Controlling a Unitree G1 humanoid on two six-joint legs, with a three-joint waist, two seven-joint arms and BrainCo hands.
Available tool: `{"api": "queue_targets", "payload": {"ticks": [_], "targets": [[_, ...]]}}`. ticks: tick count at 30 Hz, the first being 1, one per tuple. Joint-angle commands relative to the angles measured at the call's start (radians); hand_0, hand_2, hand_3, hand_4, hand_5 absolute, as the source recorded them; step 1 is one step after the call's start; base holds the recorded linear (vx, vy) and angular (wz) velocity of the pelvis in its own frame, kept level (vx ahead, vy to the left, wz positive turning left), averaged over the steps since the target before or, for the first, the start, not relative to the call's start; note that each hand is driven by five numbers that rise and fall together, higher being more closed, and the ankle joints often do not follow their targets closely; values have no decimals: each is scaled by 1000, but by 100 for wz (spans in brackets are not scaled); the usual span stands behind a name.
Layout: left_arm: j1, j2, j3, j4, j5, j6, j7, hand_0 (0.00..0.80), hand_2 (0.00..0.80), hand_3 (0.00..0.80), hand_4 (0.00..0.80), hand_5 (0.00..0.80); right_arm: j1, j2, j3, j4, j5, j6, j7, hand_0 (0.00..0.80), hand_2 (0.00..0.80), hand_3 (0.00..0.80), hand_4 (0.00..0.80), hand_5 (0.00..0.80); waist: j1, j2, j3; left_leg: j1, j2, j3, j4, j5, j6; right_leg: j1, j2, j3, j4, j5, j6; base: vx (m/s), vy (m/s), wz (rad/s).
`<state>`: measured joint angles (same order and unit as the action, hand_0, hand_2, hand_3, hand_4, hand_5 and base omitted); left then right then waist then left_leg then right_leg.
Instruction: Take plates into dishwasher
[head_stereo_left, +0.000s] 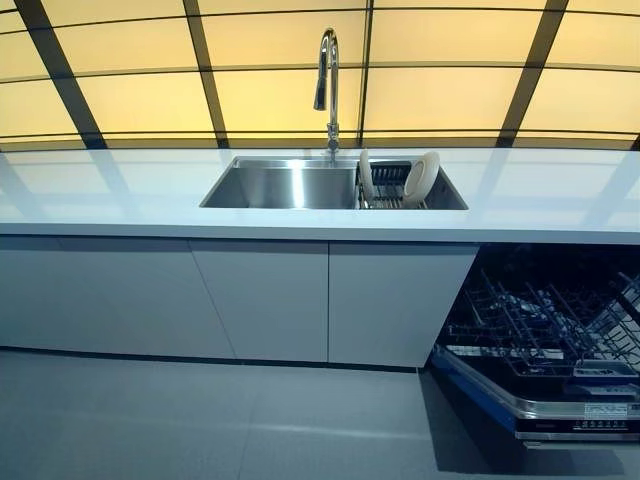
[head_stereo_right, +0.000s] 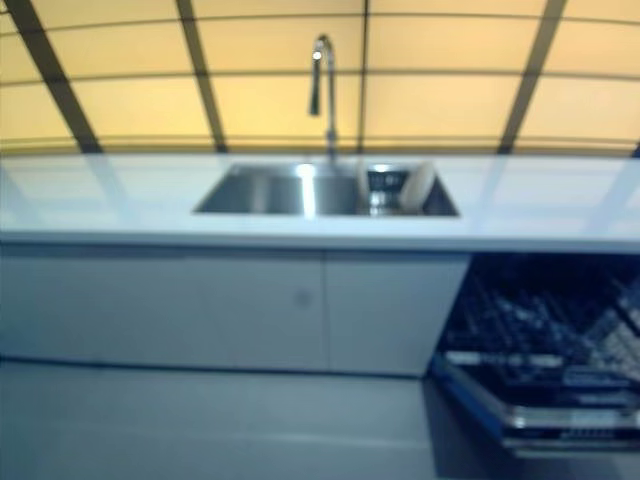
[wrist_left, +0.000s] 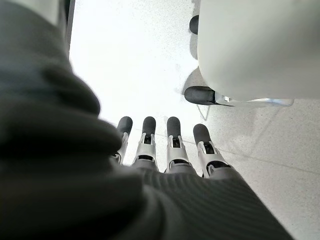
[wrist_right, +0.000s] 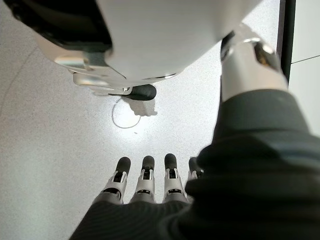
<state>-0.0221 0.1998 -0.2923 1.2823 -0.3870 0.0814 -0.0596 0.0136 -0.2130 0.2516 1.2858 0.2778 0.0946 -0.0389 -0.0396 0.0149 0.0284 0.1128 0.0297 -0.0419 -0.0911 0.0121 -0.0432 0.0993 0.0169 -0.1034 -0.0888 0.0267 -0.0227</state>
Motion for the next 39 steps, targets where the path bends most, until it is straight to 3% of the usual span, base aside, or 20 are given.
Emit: {"api": "queue_targets", "payload": {"ticks": [1, 3, 5, 10, 12, 23, 26, 39], "targets": [[-38, -57, -15, 64, -10, 11, 26, 0, 0, 0, 0, 0, -76, 41, 32, 47, -17, 12, 7, 0, 0, 0, 0, 0, 4, -25, 26, 24, -114, 97, 4, -78, 135, 16, 27, 62, 2, -14, 28, 0, 0, 0], [-42, -54, -6, 74, -27, 46, 48, 0, 0, 0, 0, 0, -82, 39, 32, 46, -12, 16, -2, 0, 0, 0, 0, 0, 4, -26, 32, 27, -114, 97, 4, -78, 136, 18, 26, 63, 2, -13, 28, 0, 0, 0], [-49, -52, 4, 76, -49, 23, 9, 0, 0, 0, 0, 0, -88, 40, 32, 46, -13, 19, -4, 0, 0, 0, 0, 0, 5, -27, 35, 28, -115, 96, 4, -79, 138, 20, 26, 63, 2, -12, 27, 0, 0, 0], [-45, -58, 1, 77, -53, 88, -104, 0, 0, 0, 0, 0, -88, 43, 26, 50, -38, 26, 0, 0, 0, 0, 0, 0, 11, -25, 35, 33, -117, 89, 4, -81, 137, 26, 24, 55, 2, -14, 29, 0, 0, 0], [-40, -60, 0, 85, -47, 64, -101, 0, 0, 0, 0, 0, -84, 51, 24, 59, -50, 47, -13, 0, 0, 0, 0, 0, 12, -23, 32, 28, -118, 85, 4, -79, 136, 23, 24, 52, 2, -13, 29, 0, 0, 0], [-34, -62, -15, 90, 25, 91, -115, 0, 0, 0, 0, 0, -79, 63, 32, 78, -57, 69, -33, 0, 0, 0, 0, 0, 16, -10, 33, -3, -123, 75, 4, -65, 133, -5, 16, 47, 2, -6, 37, 0, 0, 0], [-47, -58, -14, 82, -4, 31, -77, 0, 0, 0, 0, 0, -89, 55, 35, 77, -56, 76, -32, 0, 0, 0, 0, 0, 16, -6, 35, -10, -123, 79, 4, -64, 134, -13, 15, 49, 2, -4, 37, -36, 14, 0], [-62, -48, -12, 59, -17, -11, -27, 0, 0, 0, 0, 0, -126, 48, 58, 52, -16, 100, -34, 0, 0, 0, 0, 0, 27, -19, 31, 22, -123, 58, 4, -70, 139, 27, 20, 38, 2, -20, 21, 0, -17, 3]]}}
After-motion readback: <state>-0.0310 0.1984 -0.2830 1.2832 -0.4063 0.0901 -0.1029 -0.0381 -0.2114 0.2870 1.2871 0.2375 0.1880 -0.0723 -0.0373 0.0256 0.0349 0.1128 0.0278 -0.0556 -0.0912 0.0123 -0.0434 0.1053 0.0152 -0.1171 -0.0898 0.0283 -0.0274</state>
